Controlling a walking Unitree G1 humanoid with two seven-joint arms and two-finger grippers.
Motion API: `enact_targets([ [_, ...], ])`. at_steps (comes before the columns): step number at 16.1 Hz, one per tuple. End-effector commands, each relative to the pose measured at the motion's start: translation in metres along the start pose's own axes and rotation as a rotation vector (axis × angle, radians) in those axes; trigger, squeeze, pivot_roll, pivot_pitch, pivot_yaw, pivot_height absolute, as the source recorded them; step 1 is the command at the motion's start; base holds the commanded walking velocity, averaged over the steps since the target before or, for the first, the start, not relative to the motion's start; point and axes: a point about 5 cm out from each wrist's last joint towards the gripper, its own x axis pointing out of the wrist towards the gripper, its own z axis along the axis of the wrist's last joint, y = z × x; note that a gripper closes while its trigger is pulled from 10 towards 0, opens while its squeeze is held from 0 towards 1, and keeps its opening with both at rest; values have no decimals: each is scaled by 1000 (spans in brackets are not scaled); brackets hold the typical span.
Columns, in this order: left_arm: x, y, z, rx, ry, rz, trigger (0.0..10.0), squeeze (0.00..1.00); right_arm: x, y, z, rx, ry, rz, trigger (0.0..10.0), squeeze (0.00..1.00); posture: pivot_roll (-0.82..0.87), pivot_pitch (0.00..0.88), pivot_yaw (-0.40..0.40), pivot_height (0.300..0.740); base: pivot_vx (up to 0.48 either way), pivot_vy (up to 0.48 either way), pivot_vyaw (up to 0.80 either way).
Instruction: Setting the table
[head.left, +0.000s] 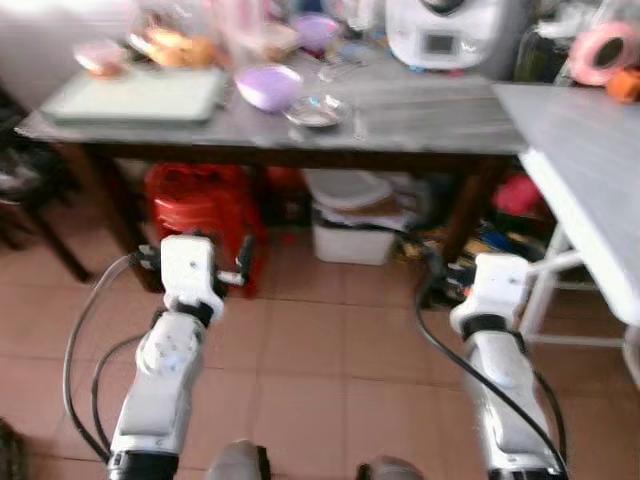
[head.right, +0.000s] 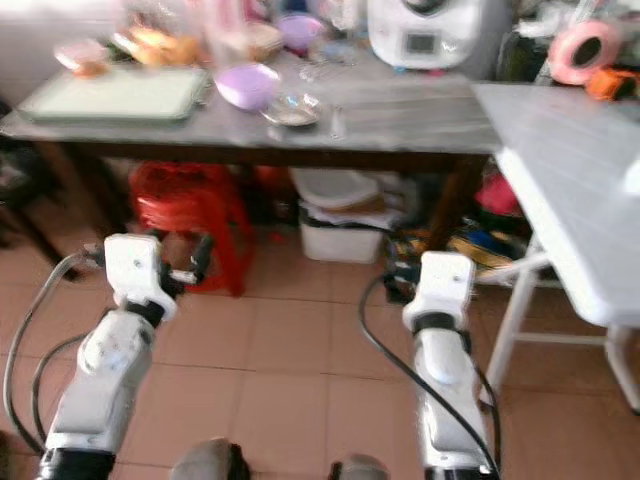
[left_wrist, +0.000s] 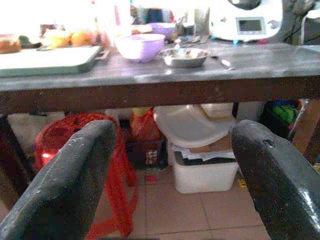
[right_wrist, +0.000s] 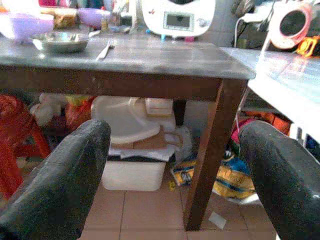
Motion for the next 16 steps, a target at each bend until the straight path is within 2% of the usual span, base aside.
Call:
enact_targets([
  [1,3,-4,6,-8,-25,-19,10000,0,5,-5,7,-9,-23,-12,10000,0,-28,0,4,719,270,-394,0],
  [13,4,-5,7,-14,-33,-38,10000,0,9,-6,7,-16,-29,-11,10000,0,-27,0,7,719,292,-377,0],
  [16,4,-6,9,-49,-46,-41,10000,0,8,-4,6,-15,-25,-5,10000,0,-26,0,6,719,123,0,0],
])
